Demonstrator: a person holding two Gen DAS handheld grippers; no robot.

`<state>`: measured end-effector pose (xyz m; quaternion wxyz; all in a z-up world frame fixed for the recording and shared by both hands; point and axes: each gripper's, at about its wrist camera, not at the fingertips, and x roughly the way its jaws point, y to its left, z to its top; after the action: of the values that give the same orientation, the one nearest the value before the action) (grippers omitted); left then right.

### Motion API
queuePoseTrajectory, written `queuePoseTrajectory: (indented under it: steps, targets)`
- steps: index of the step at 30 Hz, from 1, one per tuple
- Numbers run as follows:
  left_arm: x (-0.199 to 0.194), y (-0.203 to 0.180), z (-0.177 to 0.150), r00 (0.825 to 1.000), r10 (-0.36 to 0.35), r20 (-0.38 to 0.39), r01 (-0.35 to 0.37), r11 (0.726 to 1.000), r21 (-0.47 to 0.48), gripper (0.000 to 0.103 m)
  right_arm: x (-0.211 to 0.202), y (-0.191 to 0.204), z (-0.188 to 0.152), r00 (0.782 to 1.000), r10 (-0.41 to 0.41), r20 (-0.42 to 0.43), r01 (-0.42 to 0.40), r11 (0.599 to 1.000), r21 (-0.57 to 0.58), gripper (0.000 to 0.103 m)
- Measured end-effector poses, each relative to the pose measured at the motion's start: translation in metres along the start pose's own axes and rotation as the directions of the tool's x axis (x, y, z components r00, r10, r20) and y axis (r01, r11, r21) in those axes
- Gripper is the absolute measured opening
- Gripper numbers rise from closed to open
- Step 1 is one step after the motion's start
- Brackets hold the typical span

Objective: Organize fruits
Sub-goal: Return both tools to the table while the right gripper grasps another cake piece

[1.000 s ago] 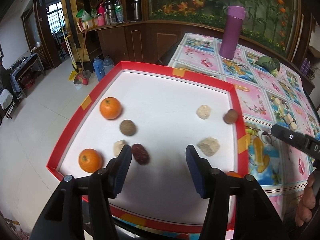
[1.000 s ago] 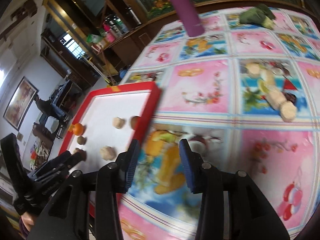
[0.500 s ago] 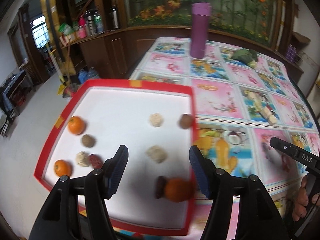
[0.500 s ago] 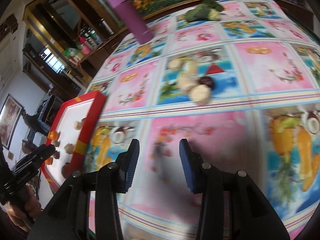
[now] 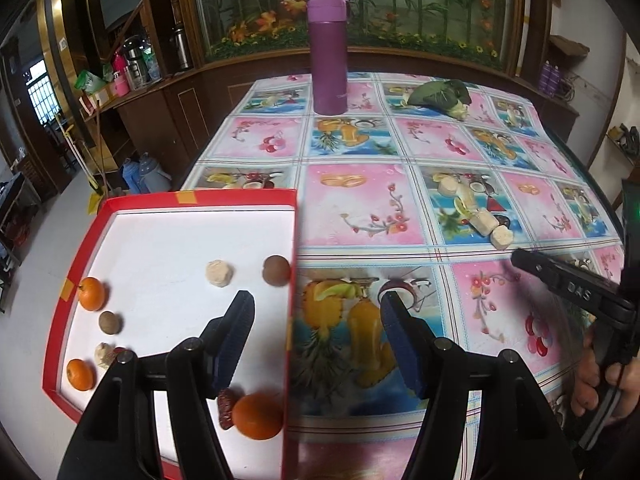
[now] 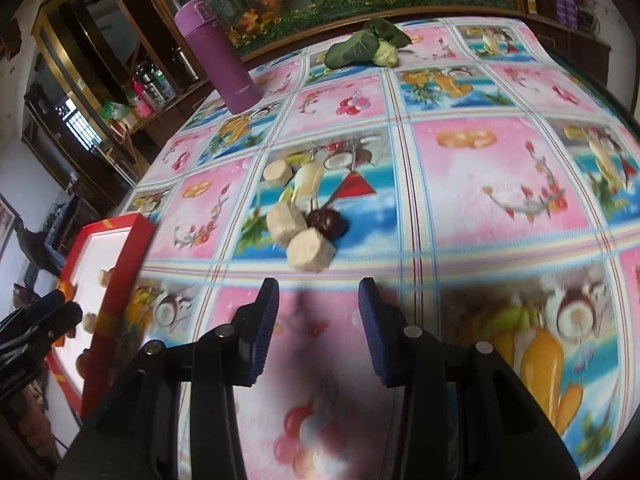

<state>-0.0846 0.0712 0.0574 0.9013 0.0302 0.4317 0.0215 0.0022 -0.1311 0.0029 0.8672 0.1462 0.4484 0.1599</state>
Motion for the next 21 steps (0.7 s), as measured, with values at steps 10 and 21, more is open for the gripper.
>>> queuePoseTrajectory:
  steps: [10, 21]
  targets:
    - [0.037, -0.017, 0.044, 0.999, 0.018, -0.03, -0.016, 0.998, 0.054, 0.065, 0.016, 0.01, 0.012, 1.0, -0.017, -0.007, 0.016, 0.997, -0.079, 0.043]
    - [0.081, -0.058, 0.077, 0.996, 0.017, -0.082, -0.009, 0.995, 0.096, 0.065, 0.022, 0.003, 0.022, 0.999, -0.031, 0.008, 0.032, 0.99, -0.136, 0.032]
